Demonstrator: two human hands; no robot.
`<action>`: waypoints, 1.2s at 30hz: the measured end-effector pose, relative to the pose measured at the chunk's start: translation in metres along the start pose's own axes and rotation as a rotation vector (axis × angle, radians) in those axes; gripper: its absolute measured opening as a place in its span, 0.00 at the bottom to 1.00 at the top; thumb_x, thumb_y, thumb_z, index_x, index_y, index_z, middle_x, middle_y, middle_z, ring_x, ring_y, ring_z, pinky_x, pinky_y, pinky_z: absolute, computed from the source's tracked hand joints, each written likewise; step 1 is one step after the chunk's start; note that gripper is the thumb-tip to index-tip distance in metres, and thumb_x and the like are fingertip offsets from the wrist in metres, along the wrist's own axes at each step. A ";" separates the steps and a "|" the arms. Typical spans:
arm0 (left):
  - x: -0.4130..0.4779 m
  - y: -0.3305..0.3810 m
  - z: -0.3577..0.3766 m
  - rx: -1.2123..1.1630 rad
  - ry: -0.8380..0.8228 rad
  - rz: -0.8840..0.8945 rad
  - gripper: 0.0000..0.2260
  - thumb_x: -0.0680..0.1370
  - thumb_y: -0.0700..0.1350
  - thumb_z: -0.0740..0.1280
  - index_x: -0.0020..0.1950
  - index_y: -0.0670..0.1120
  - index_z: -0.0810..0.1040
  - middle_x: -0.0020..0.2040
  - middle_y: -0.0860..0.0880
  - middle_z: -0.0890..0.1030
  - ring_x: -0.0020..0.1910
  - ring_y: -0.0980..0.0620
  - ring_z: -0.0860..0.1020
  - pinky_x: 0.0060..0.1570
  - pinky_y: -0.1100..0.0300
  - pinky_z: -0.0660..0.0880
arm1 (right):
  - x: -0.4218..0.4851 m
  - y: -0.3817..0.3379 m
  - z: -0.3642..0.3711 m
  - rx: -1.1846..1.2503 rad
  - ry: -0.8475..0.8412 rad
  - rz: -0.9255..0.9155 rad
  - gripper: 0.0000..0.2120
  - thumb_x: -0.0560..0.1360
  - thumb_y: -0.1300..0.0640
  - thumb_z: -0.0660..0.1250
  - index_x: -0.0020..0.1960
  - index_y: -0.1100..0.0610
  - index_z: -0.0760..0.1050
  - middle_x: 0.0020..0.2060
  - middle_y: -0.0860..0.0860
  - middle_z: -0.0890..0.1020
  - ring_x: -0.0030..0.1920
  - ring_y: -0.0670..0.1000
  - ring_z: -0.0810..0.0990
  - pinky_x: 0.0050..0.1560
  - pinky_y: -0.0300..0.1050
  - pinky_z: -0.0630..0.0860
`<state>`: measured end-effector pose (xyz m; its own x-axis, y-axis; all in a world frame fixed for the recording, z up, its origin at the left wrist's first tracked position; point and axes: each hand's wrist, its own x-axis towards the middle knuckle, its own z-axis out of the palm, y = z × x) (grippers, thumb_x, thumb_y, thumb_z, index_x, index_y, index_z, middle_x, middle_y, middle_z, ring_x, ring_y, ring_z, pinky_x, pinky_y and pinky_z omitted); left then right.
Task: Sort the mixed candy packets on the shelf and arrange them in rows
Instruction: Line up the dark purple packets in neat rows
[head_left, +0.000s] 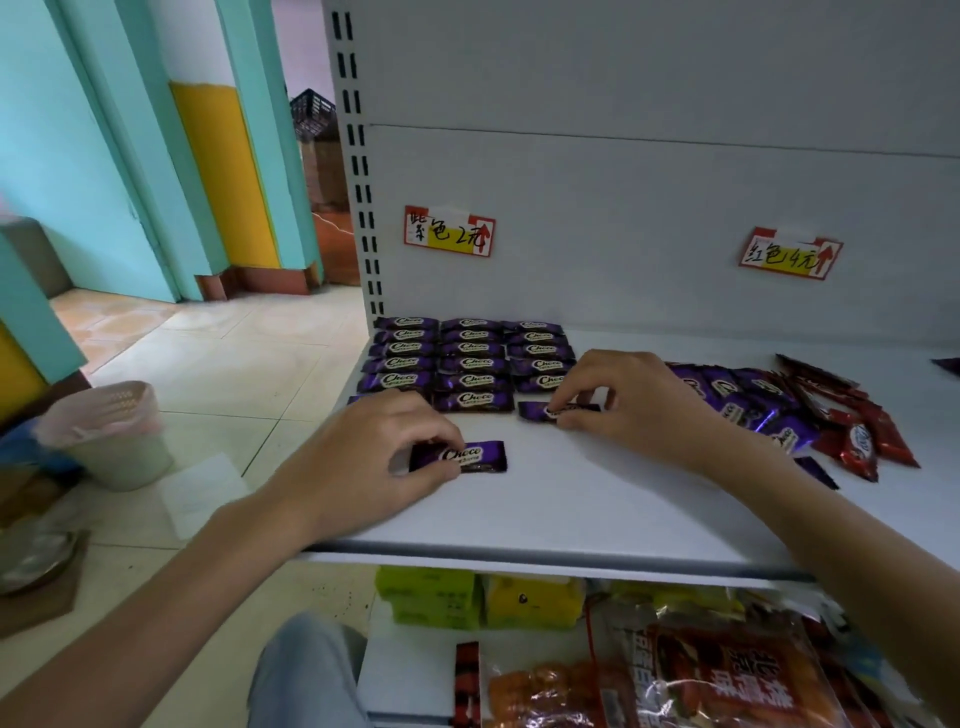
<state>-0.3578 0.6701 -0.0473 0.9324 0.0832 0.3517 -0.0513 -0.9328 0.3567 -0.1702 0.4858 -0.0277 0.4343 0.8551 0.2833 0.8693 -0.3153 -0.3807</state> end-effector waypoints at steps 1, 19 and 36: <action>-0.004 -0.004 -0.002 0.005 0.012 -0.008 0.21 0.70 0.65 0.56 0.52 0.57 0.80 0.46 0.68 0.72 0.49 0.66 0.72 0.53 0.61 0.70 | 0.001 0.000 0.001 -0.003 0.001 -0.002 0.03 0.70 0.54 0.72 0.44 0.46 0.82 0.42 0.42 0.79 0.42 0.41 0.77 0.41 0.33 0.72; -0.020 -0.054 -0.020 0.002 0.166 -0.061 0.17 0.70 0.61 0.60 0.48 0.53 0.82 0.46 0.61 0.77 0.47 0.61 0.71 0.47 0.56 0.73 | 0.008 0.004 0.011 0.006 0.100 -0.044 0.08 0.69 0.58 0.73 0.41 0.45 0.82 0.41 0.41 0.81 0.45 0.38 0.76 0.42 0.33 0.72; 0.014 -0.020 -0.019 -0.049 0.178 -0.025 0.18 0.68 0.61 0.60 0.51 0.56 0.79 0.48 0.64 0.74 0.49 0.63 0.72 0.50 0.72 0.65 | -0.001 0.012 -0.020 0.042 0.171 0.036 0.06 0.72 0.62 0.69 0.44 0.52 0.82 0.41 0.41 0.80 0.44 0.37 0.77 0.43 0.28 0.72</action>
<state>-0.3501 0.6962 -0.0328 0.8558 0.1707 0.4883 -0.0506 -0.9118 0.4075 -0.1555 0.4725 -0.0147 0.5017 0.7600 0.4132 0.8434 -0.3237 -0.4287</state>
